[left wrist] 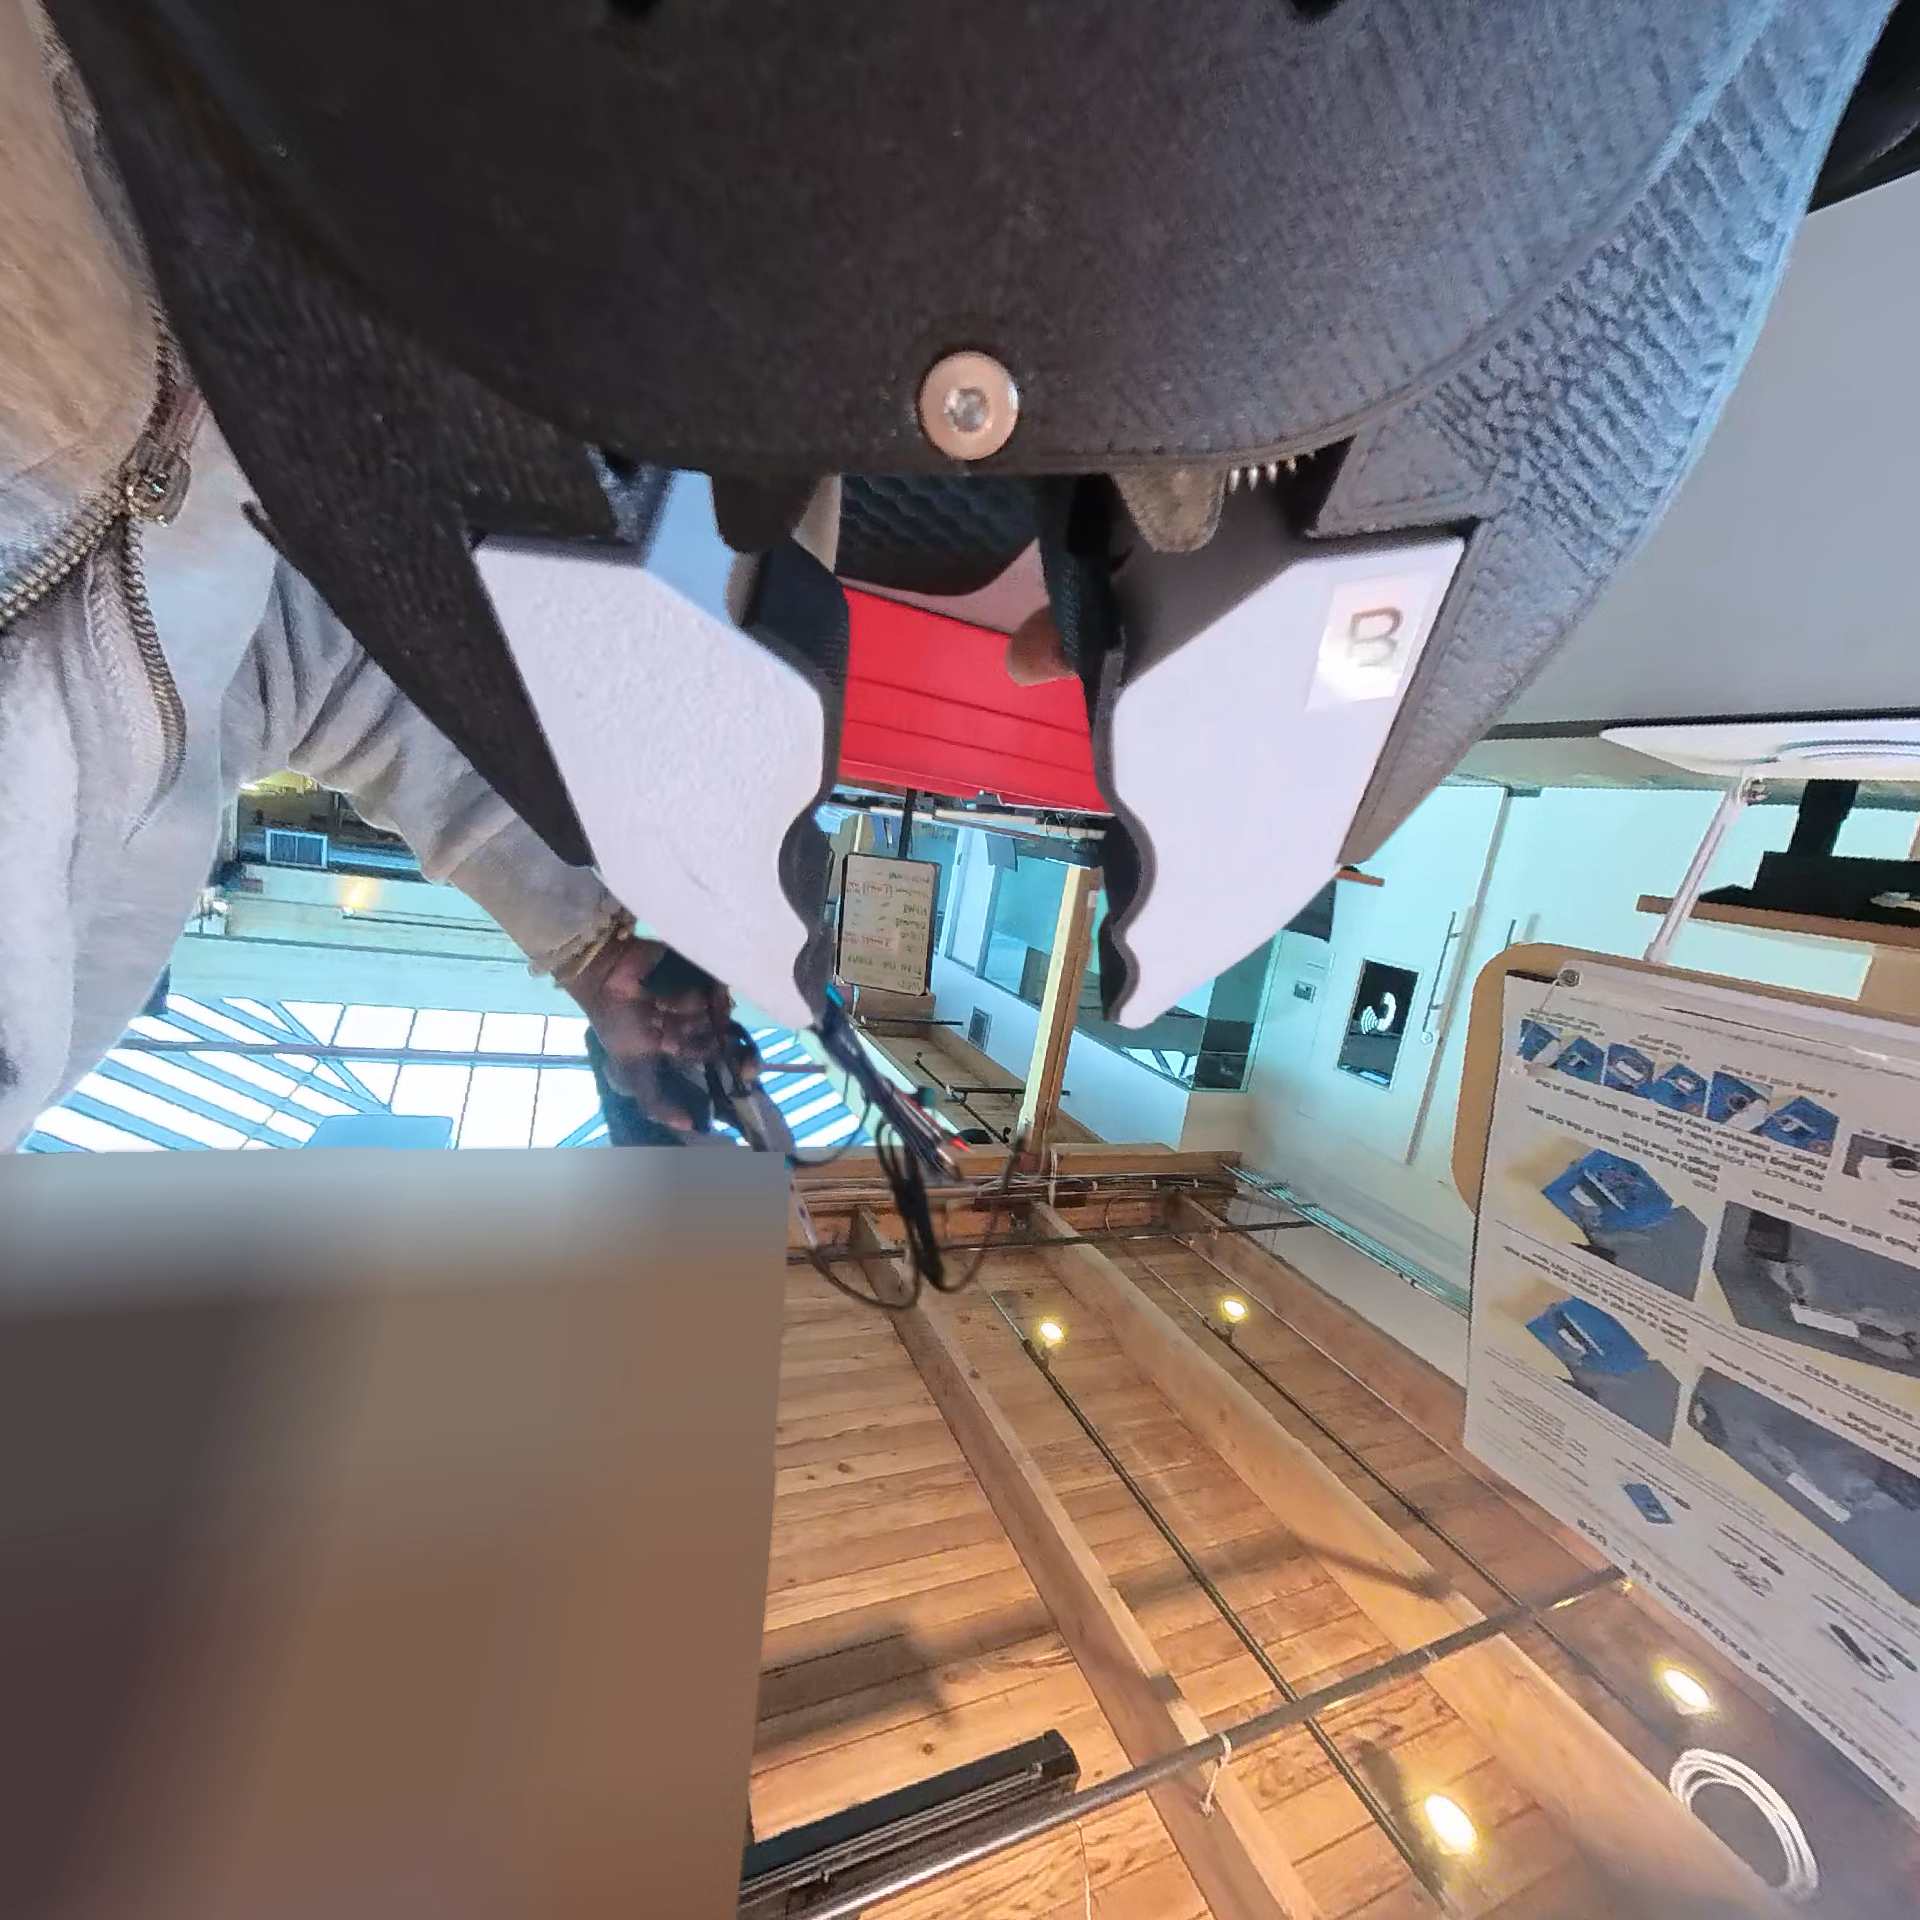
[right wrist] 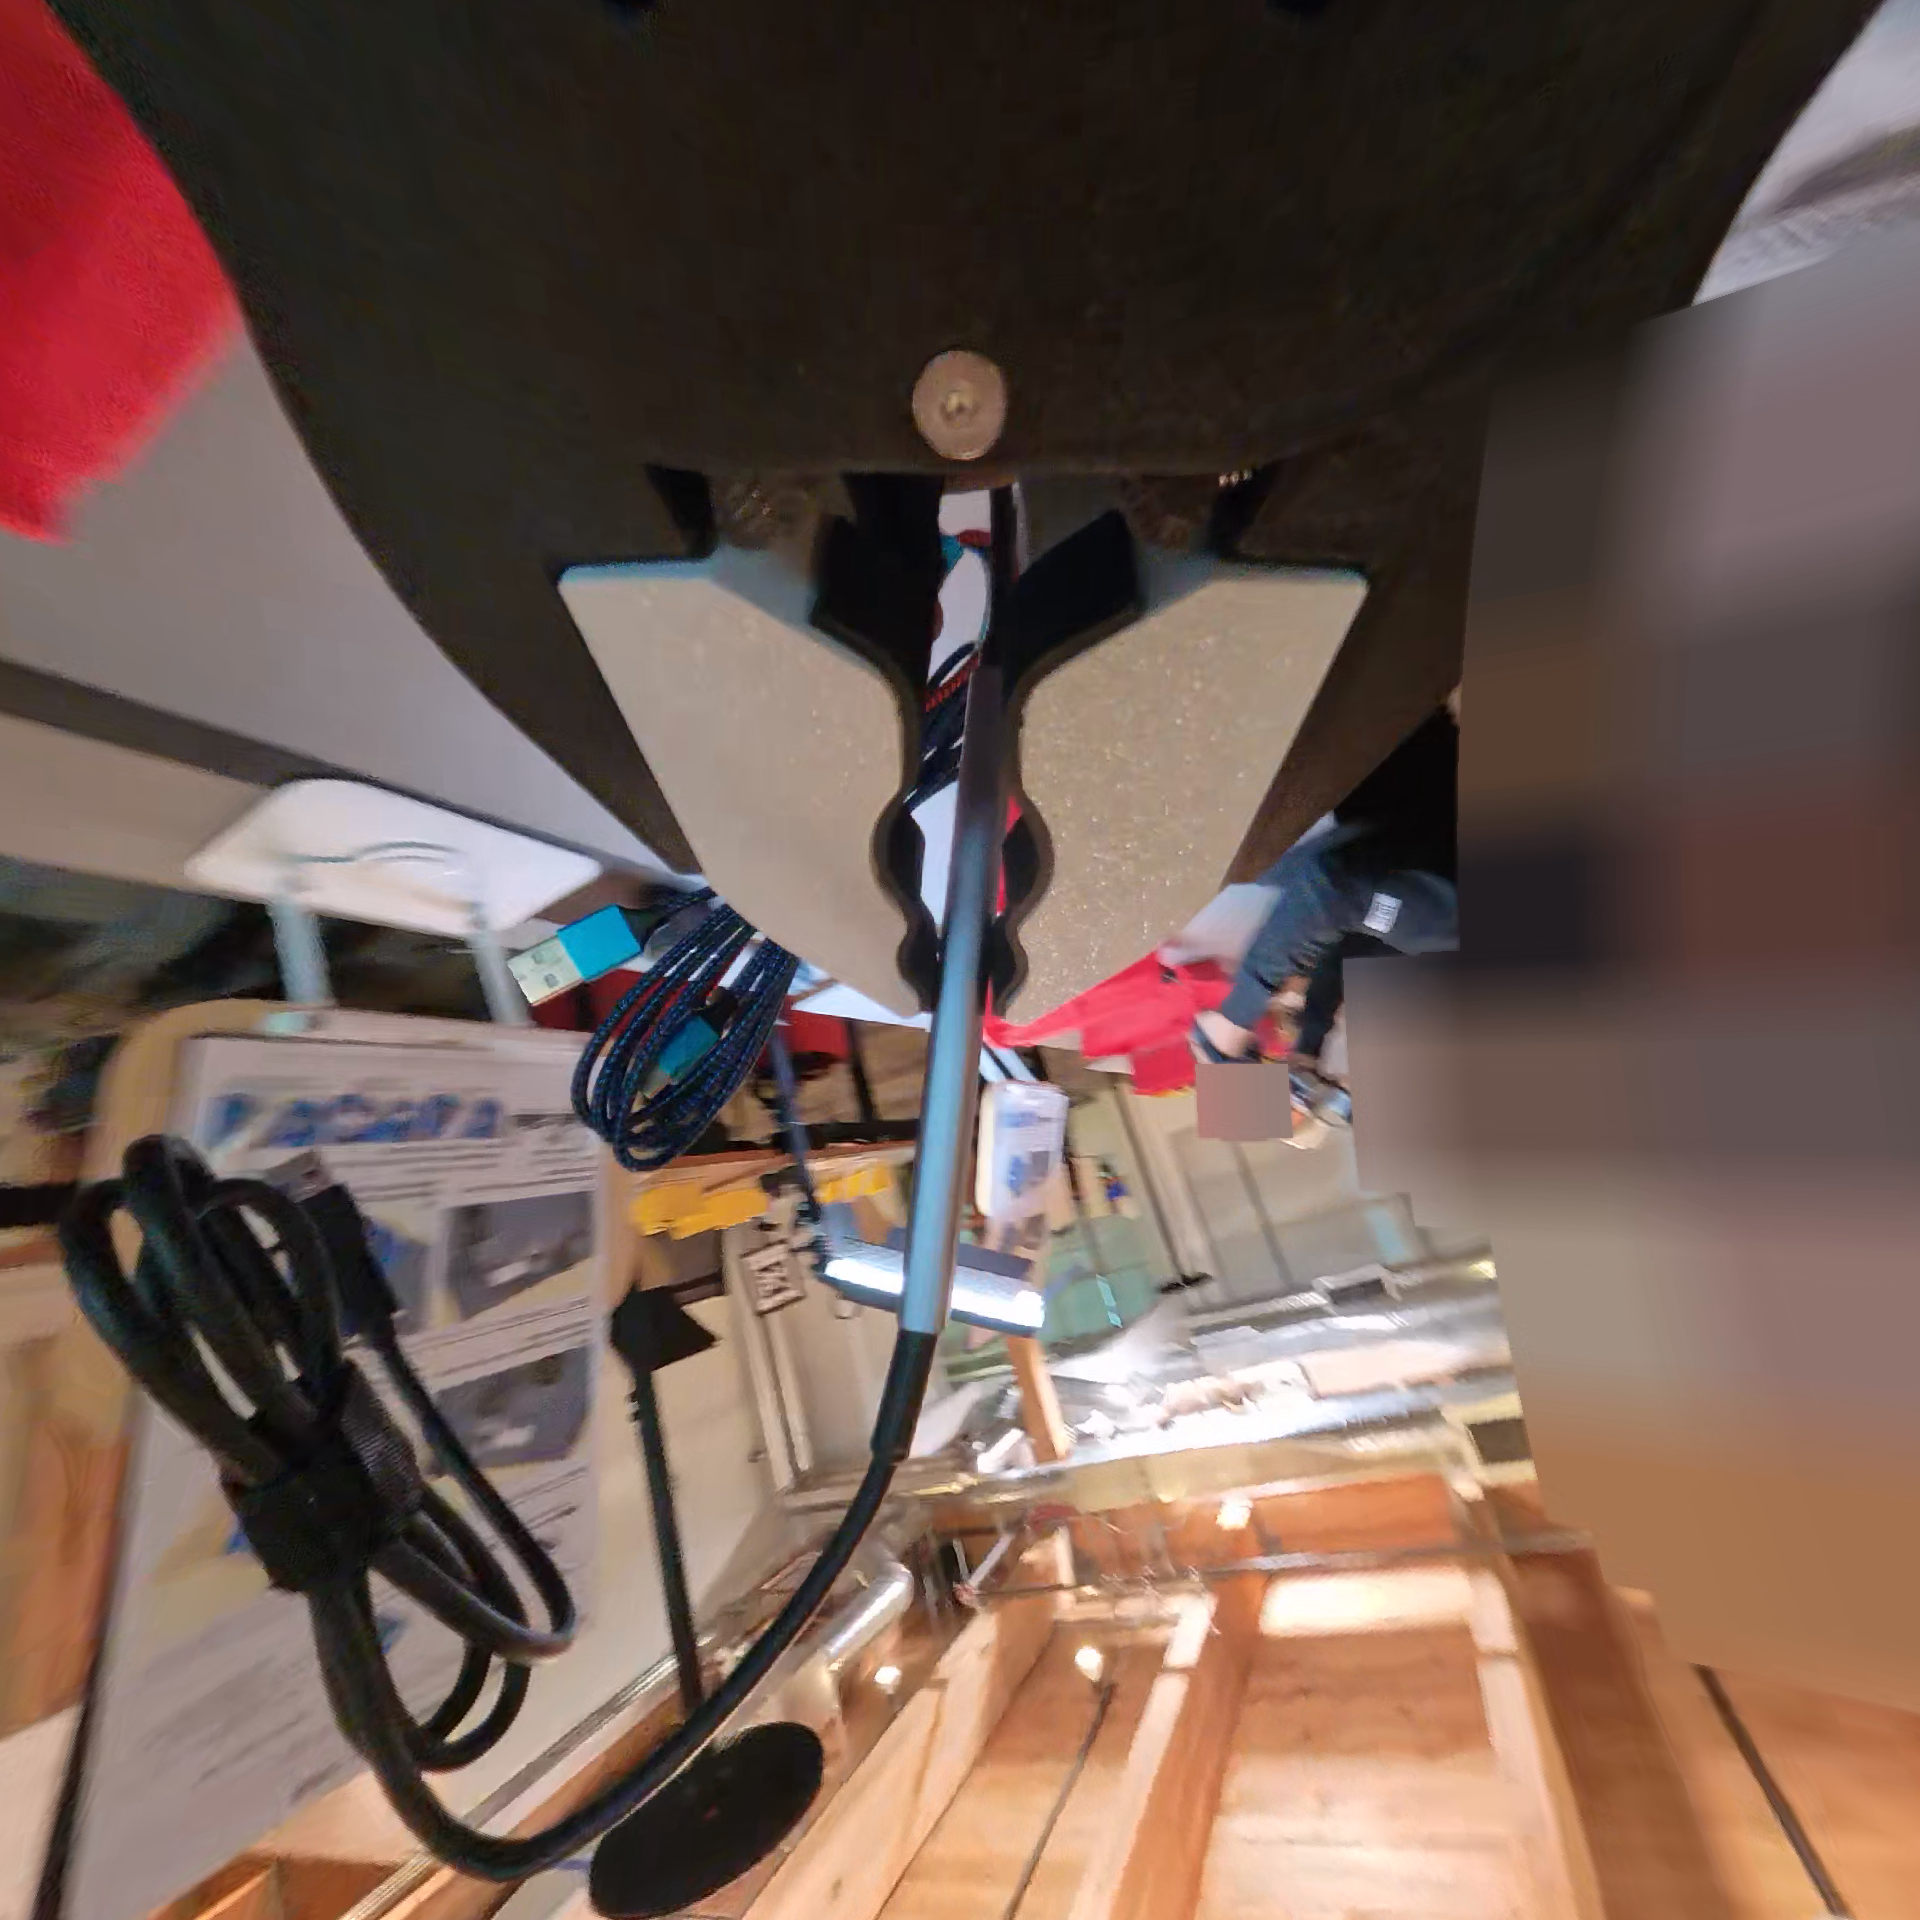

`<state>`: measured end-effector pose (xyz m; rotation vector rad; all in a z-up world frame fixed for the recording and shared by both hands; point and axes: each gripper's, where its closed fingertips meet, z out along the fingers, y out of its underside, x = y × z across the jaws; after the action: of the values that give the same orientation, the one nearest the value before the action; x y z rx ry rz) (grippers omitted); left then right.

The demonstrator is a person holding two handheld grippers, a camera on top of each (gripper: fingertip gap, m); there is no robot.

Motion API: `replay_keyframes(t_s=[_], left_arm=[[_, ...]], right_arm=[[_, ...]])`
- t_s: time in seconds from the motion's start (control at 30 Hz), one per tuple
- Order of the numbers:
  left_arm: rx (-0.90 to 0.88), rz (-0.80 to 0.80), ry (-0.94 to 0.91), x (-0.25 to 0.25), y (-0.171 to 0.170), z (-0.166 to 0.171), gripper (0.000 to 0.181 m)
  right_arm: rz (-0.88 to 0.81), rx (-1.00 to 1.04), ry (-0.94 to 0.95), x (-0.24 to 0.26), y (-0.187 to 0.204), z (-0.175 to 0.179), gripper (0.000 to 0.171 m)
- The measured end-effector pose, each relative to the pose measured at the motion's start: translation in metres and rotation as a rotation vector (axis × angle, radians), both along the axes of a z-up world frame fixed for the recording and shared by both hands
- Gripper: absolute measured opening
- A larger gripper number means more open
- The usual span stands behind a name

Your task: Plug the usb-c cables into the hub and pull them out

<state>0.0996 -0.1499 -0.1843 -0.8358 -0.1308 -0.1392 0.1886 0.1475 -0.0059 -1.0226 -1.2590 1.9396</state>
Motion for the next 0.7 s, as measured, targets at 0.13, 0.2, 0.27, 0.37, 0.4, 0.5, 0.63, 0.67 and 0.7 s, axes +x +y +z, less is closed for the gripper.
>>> replay_keyframes(t_s=[0.13,0.2,0.27,0.37,0.4,0.5,0.63,0.67,0.7], left_arm=[[0.005,0.0,-0.004,-0.001,0.0,0.0,0.051],[0.001,-0.001,-0.004,-0.001,0.0,-0.001,0.051],[-0.001,-0.003,-0.006,-0.001,0.001,-0.001,0.051],[0.003,-0.006,-0.011,-0.002,0.0,-0.001,0.051],[0.004,-0.007,-0.013,-0.002,0.0,-0.001,0.051],[0.003,-0.009,-0.017,-0.003,0.0,-0.001,0.051],[0.012,-0.014,-0.029,-0.004,-0.001,-0.001,0.051],[0.014,-0.015,-0.031,-0.004,-0.001,-0.001,0.051],[0.015,-0.016,-0.034,-0.005,-0.001,-0.001,0.051]], right_arm=[[-0.2,0.184,0.024,0.021,0.054,-0.013,0.01],[-0.302,0.256,0.034,0.026,0.077,-0.024,0.009],[-0.378,0.303,0.046,0.027,0.095,-0.037,0.009],[-0.45,0.322,0.074,0.024,0.114,-0.059,0.009],[-0.476,0.315,0.064,0.022,0.119,-0.068,0.009],[-0.564,0.307,-0.022,0.016,0.131,-0.103,0.009],[-0.623,0.487,-0.248,0.007,0.136,-0.163,0.009],[-0.621,0.537,-0.309,0.006,0.135,-0.177,0.01],[-0.608,0.581,-0.368,0.006,0.133,-0.191,0.01]])
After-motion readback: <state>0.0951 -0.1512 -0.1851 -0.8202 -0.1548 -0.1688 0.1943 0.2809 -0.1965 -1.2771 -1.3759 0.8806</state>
